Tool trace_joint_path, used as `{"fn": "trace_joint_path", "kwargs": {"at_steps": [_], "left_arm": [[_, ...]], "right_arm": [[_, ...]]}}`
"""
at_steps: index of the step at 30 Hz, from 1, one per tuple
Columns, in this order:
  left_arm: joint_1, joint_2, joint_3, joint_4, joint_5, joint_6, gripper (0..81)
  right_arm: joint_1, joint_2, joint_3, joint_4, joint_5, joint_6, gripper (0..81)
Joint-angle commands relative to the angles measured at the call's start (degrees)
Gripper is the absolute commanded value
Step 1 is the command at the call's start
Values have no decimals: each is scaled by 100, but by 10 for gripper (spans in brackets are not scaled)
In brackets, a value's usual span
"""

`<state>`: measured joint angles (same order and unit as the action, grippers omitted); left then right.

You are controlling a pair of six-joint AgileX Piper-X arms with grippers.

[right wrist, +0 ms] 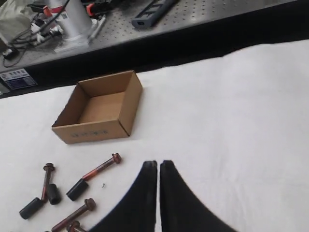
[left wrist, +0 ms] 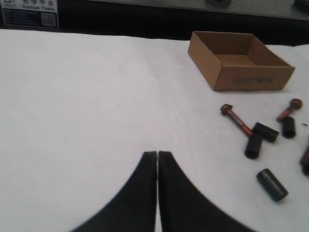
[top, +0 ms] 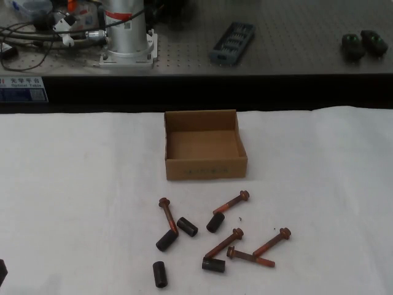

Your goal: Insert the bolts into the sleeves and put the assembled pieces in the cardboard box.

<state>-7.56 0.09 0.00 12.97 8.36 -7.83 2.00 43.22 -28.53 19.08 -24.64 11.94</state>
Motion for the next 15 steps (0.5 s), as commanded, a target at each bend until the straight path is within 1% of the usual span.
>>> {"fn": "trace_joint_path", "kwargs": {"at_steps": [1, 4, 8, 10, 12, 15], "left_arm": [[13, 208, -198, 29, 367, -346, 6], [0, 723, -444, 307, 449, -848, 6], [-74, 1630, -934, 374, 449, -1065, 6], [-152, 2137, -1287, 374, 449, -1141, 6], [-261, 2665, -1636, 374, 512, -1441, 6], [-508, 3472, -2145, 374, 568, -1811, 6]], "right_arm": [[-46, -66, -18, 32, -148, -21, 29], [265, 501, -415, 32, -146, -166, 29], [762, 1050, -723, 32, -134, -301, 29], [963, 1233, -779, 50, -101, -300, 29], [1146, 1388, -778, 110, -59, -300, 29], [1290, 1533, -778, 283, 66, -300, 29]]}}
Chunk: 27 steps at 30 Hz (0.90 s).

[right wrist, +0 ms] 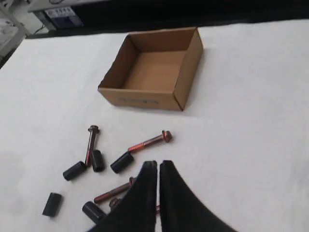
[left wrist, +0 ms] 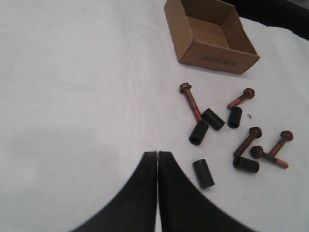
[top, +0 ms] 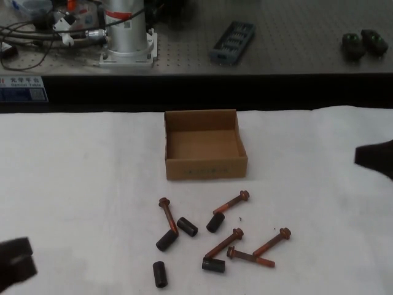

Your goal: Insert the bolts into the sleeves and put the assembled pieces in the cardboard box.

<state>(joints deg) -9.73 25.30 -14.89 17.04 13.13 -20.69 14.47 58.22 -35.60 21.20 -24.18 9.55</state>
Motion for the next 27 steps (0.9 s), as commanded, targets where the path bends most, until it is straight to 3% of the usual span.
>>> {"fn": "trace_joint_path", "kwargs": {"at_steps": [1, 6, 17, 21, 27], "left_arm": [[-384, 1182, -819, -33, 90, -526, 6], [-1090, 2533, -1466, -33, -18, -551, 6], [-2468, 4702, -2735, 281, -1167, -1408, 6], [-2796, 5362, -3472, 1252, -2092, -1102, 6], [-3079, 5883, -4047, 1537, -2141, -1103, 6]], "right_arm": [[47, 59, -72, 129, 94, -60, 29], [3, 60, -72, 170, 290, -60, 29], [1, 60, -72, 170, 305, -60, 29], [1, 60, -72, 170, 305, -60, 29], [1, 60, -72, 182, 275, -60, 29]]}}
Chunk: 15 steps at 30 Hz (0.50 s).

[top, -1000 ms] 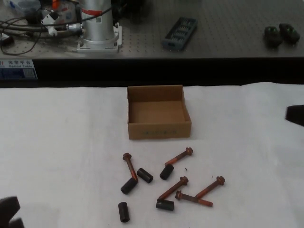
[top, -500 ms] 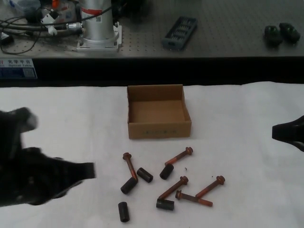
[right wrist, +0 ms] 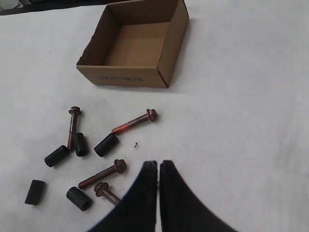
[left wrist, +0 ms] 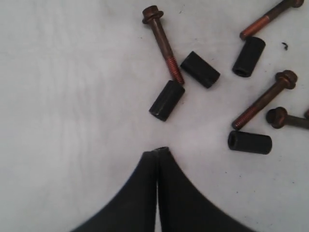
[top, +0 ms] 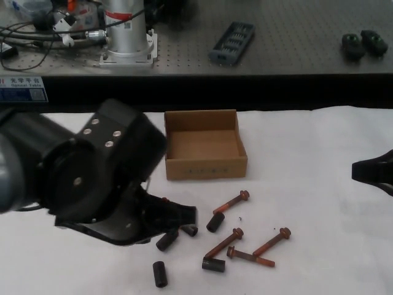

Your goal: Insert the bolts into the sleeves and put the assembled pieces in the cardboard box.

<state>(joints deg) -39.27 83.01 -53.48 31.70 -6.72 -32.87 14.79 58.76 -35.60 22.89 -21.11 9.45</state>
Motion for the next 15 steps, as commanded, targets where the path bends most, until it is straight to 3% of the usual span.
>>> {"fn": "trace_joint_path", "kwargs": {"at_steps": [1, 11, 13, 15], "left_arm": [[-140, 113, -187, -16, -156, 102, 6], [-145, 201, -187, -16, 245, -879, 1], [-145, 299, -187, -4, 256, -868, 48], [-145, 404, -187, -4, 250, -851, 165]], "right_arm": [[-31, 6, -72, 27, -45, -40, 29], [-31, 6, -72, 169, -44, -2, 29], [-31, 6, -72, 169, -44, -2, 29], [-31, 6, -72, 169, -44, -2, 29]]}}
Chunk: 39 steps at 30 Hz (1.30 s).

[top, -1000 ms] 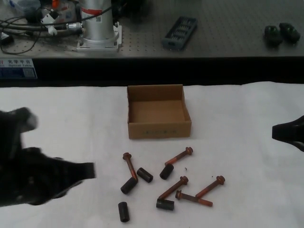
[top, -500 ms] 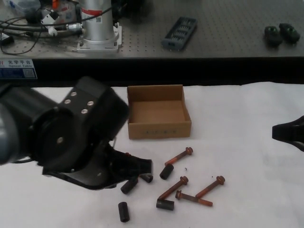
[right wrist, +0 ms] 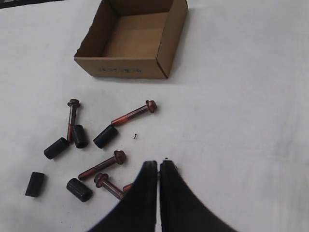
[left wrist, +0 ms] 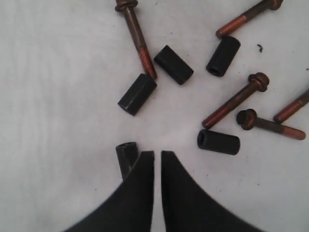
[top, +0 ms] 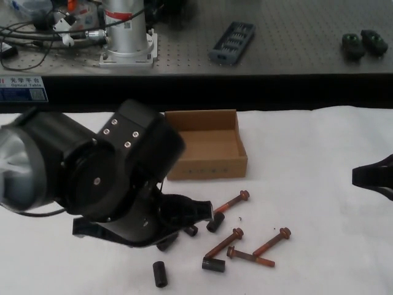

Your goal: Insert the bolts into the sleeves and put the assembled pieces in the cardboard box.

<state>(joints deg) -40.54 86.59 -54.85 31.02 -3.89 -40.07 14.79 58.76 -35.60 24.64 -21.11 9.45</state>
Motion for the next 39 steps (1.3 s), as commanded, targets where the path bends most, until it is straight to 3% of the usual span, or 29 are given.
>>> {"fn": "trace_joint_path", "kwargs": {"at_steps": [1, 3, 4, 9, 27, 39], "left_arm": [[-18, 94, -50, 64, -33, -153, 228], [-18, 169, -50, 64, -66, -298, 378], [-18, 208, -50, 64, -102, -429, 411], [-18, 397, -50, 147, -101, -635, 340], [-18, 1363, -575, -81, -15, -930, 338], [-18, 1544, -1038, 1105, -192, -695, 338]], "right_arm": [[-31, 6, -72, -7, -44, -2, 29], [-31, 6, -72, -7, -44, -2, 29], [-31, 6, -72, -7, -44, -2, 29], [-31, 6, -72, 80, -44, -2, 29], [-31, 6, -59, 202, -44, -2, 29], [-31, 6, -59, 202, -44, -2, 29]]}}
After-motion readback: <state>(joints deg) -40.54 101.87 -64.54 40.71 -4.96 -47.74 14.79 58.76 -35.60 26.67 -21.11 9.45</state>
